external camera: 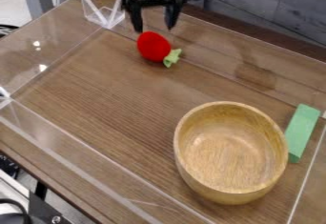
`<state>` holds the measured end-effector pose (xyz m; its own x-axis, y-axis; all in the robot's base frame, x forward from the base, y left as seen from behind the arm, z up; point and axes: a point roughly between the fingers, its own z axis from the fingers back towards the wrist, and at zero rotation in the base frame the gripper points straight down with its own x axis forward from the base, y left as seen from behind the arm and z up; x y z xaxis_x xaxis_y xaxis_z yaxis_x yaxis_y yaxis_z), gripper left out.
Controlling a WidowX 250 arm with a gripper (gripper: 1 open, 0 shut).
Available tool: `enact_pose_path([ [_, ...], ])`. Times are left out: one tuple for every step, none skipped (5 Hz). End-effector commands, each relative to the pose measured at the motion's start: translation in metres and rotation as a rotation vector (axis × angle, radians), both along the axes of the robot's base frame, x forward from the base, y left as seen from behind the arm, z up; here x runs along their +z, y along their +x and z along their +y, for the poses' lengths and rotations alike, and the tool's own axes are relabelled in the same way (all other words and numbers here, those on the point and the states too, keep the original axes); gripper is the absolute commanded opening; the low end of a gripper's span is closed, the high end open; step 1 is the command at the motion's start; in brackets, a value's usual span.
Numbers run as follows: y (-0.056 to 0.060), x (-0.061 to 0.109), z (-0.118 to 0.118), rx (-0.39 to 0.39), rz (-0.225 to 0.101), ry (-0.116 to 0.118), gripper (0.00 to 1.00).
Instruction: Move the red fruit to the right
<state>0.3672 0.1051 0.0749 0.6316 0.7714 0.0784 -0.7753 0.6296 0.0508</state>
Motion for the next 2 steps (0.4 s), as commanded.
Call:
enact_pose_path([
  [0.0051, -0.0076, -0.0006, -0.014, -0.041, 0.026, 1.0],
  [0.0009, -0.0014, -0.0025, -0.016, -0.037, 0.024, 0.0],
])
